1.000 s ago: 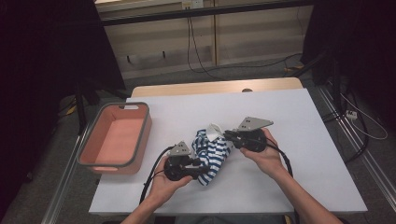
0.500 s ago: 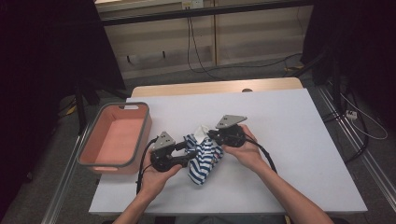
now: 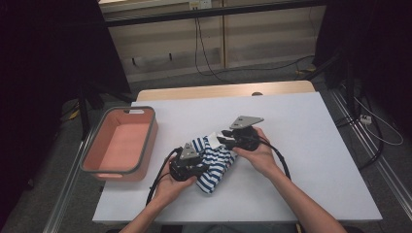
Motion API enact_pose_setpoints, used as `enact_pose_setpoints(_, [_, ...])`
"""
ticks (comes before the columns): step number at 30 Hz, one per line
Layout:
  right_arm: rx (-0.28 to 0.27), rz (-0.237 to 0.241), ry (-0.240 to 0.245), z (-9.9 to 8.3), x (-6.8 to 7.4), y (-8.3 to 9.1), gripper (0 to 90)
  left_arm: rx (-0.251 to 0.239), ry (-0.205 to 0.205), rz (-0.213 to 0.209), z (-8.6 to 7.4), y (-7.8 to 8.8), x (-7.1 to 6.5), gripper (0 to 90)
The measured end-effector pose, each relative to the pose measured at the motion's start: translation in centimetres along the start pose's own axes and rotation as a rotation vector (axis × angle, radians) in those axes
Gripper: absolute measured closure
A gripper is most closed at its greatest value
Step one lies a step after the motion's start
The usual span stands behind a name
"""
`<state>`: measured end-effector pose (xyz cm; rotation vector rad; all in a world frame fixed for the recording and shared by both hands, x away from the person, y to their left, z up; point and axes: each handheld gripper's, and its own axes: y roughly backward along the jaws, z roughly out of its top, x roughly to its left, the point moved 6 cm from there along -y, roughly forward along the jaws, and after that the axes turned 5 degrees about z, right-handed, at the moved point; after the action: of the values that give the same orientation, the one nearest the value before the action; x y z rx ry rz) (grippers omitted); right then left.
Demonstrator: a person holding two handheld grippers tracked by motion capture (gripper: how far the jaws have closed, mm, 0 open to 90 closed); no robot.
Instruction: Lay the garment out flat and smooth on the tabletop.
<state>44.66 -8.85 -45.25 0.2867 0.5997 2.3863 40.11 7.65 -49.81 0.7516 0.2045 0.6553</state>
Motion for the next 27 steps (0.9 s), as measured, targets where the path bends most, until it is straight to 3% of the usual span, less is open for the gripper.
enact_pose_setpoints(2, [-0.002,-0.007,-0.005,-0.3,-0.3,0.5,65.6,0.012,0.019,-0.028,-0.1,-0.1,-0.1,71.2])
enact_pose_setpoints(5, [0.019,-0.048,-0.027,-2.1,-1.5,2.3,61.8,0.024,0.019,-0.040,-0.1,0.0,-0.2,86.0])
enact_pose_setpoints(12, [0.058,-0.098,-0.079,-5.0,-3.4,4.3,60.2,0.068,-0.008,-0.022,-0.7,0.9,-0.1,88.5])
enact_pose_setpoints(15, [0.090,-0.110,-0.099,-5.9,-3.8,4.4,57.5,0.076,0.009,-0.040,-1.0,1.1,0.0,88.6])
enact_pose_setpoints(16, [0.106,-0.113,-0.109,-6.6,-4.1,4.2,56.6,0.075,0.035,-0.061,-1.1,1.4,0.1,88.6])
enact_pose_setpoints(19, [0.134,-0.101,-0.107,-7.1,-4.0,3.8,53.5,0.075,0.037,-0.078,-1.2,1.8,-0.1,88.5])
enact_pose_setpoints(20, [0.153,-0.080,-0.100,-7.3,-3.6,3.2,48.0,0.068,0.042,-0.102,-1.1,2.0,-0.5,88.5])
enact_pose_setpoints(27, [0.159,-0.050,-0.056,-6.8,-2.3,1.6,39.8,0.042,0.028,-0.123,-0.6,2.2,-1.4,84.7])
